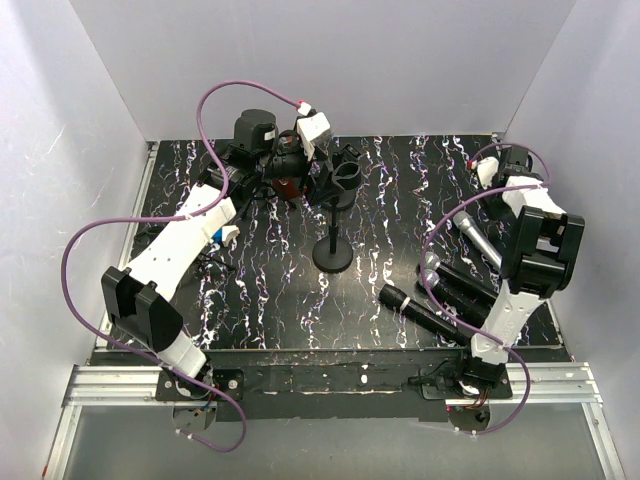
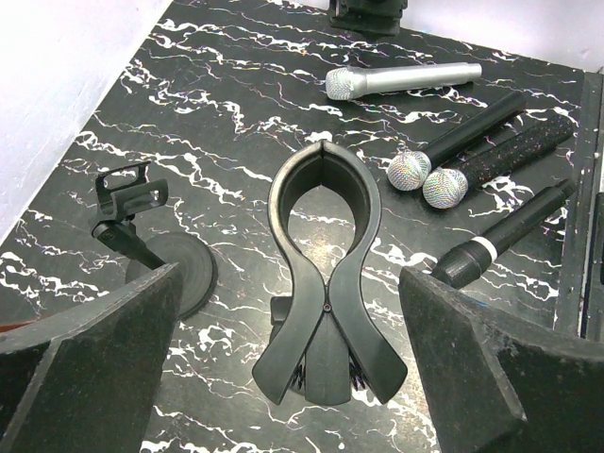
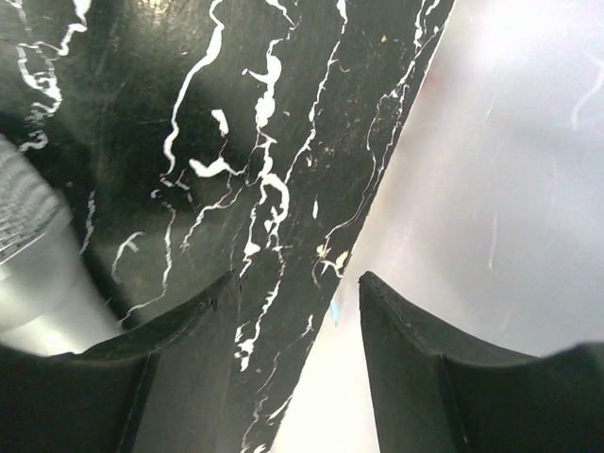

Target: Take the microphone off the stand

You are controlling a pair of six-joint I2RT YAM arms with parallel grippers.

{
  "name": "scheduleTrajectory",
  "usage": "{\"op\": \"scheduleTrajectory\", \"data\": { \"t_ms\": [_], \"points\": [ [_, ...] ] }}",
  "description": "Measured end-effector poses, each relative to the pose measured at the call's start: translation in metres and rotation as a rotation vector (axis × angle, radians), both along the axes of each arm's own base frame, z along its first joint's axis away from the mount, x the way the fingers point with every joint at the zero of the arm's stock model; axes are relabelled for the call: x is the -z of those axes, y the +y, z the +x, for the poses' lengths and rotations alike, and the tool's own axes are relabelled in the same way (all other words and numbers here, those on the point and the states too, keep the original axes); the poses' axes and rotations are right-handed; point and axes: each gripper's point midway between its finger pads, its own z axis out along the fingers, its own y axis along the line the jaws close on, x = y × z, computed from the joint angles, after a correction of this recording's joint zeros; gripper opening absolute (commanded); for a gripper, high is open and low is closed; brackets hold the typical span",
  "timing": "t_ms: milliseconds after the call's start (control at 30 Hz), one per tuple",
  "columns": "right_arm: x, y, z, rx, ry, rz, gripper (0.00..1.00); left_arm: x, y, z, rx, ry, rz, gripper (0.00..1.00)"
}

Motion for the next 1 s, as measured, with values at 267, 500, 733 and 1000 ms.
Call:
{"op": "scheduleTrajectory", "data": {
  "t_ms": [267,500,733,1000],
  "points": [
    [-0.058,0.042,-0.011,0.037,-0.137,0.226,0.64,-0.002,-0.002,-0.002,0.018,-0.004,-0.01,0.98],
    [-0.158,0.146,-0.029,-0.129,-0.368,0.69,0.69,-0.004,-0.008,-0.002,0.05,0.002,-0.02,0.98],
    [-0.169,0.292,-0.103,-0.491,-0.319,0.989,0.76,0.005,-0.016,0.008,0.05,0.053,0.007,0.78],
    [-0.159,0.331,-0.127,-0.6,-0.258,1.052,0.74,0.01,-0.027,0.015,0.087,0.125,0.038,0.44]
  ]
}}
